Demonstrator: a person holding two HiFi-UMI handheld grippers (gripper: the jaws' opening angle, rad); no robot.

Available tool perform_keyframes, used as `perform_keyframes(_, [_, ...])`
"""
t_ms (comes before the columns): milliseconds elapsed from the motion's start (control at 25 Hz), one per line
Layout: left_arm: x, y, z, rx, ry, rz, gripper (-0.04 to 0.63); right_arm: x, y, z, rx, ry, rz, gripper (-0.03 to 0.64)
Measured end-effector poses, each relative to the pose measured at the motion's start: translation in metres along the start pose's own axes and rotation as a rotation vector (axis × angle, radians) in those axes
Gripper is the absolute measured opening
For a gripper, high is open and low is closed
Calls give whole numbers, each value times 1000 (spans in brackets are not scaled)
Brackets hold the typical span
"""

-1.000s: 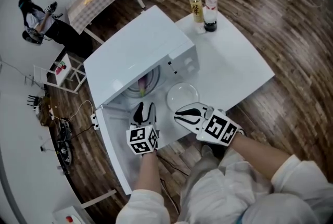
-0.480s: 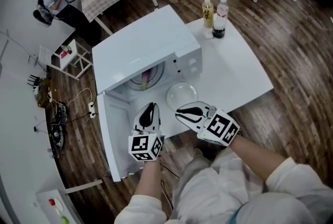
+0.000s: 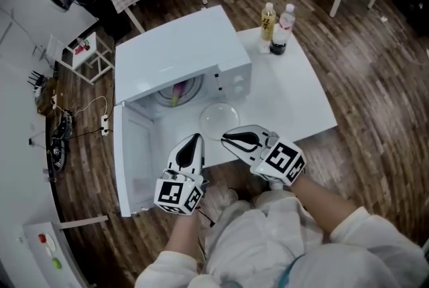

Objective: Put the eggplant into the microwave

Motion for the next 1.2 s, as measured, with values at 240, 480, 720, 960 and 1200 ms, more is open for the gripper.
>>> perform_keyframes(240, [3,-1,-39,-12,79,-5,2,-30,-11,-17,9,-21,-8,44])
perform_keyframes(480, [5,-8,-58,-20,155,3,2,-50,-21,-20,62,-32,0,44])
perform_keyframes(720, [12,-12,-69,-34,218,16,2,-60,-24,-21,91,-67,12,44])
perform_keyframes(960, [17,-12,-79,-38,298,48,2,-67,-26,-24,111,-115,28,44])
perform_keyframes(1200, [24,-16,-84,-38,347,58,2,-68,-29,-25,109,-155,29,43])
Point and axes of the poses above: the fingertips, and each gripper's own axes: x forward along the fingers, z to its left, y out of its underside, the point moved 10 cm from there along -x, backward along the fingers, and after that the axes turned 6 degrees about -x, right-handed, at the moved point
